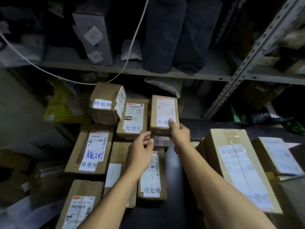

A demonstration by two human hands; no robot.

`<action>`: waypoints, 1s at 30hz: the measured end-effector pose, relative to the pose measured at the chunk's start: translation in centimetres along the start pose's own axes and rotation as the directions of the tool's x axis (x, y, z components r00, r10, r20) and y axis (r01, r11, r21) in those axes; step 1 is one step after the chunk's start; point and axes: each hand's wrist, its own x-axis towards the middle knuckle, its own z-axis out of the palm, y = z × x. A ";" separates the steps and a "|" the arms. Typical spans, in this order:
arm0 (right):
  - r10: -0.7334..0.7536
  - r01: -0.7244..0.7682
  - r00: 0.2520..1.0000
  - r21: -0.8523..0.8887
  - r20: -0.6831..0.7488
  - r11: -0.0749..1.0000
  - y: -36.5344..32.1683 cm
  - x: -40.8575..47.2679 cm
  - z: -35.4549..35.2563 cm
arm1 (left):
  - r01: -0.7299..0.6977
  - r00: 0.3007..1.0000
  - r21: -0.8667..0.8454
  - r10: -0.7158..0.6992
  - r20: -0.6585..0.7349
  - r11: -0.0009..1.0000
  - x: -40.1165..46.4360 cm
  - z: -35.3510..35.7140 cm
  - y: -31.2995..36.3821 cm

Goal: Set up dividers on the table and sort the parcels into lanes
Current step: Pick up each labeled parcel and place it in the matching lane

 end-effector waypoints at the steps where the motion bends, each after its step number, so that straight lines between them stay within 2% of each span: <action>1: -0.032 0.032 0.999 -0.013 -0.026 0.999 -1.0 -0.9 -0.3 | -0.011 1.000 -0.017 0.011 -0.020 1.000 -0.4 -0.2 0.4; 4: -0.134 0.128 0.985 -0.067 -0.104 0.990 -3.6 -3.8 -2.0 | -0.064 0.994 -0.067 0.058 -0.097 0.996 -1.7 -0.6 1.9; 8: -0.305 0.301 0.951 -0.076 -0.056 0.951 -5.3 -9.2 -5.4 | -0.117 0.984 -0.106 0.101 -0.144 0.987 -3.7 -1.1 4.0; 10: -0.344 0.344 0.939 -0.016 -0.011 0.939 -5.2 -11.9 -7.4 | -0.144 0.980 -0.120 0.125 -0.154 0.982 -4.9 -1.0 4.8; 19: -0.304 0.298 0.952 0.114 0.034 0.948 -1.9 -19.9 -18.4 | -0.232 0.967 -0.186 0.206 -0.150 0.955 -15.7 1.6 7.2; 25: -0.265 0.262 0.962 0.055 0.061 0.964 2.6 -24.2 -26.1 | -0.265 0.964 -0.222 0.259 -0.054 0.938 -25.5 6.3 8.4; 30: -0.247 0.249 0.966 -0.006 0.078 0.969 6.9 -27.0 -30.9 | -0.185 0.980 -0.140 0.194 0.049 0.973 -31.5 9.8 7.2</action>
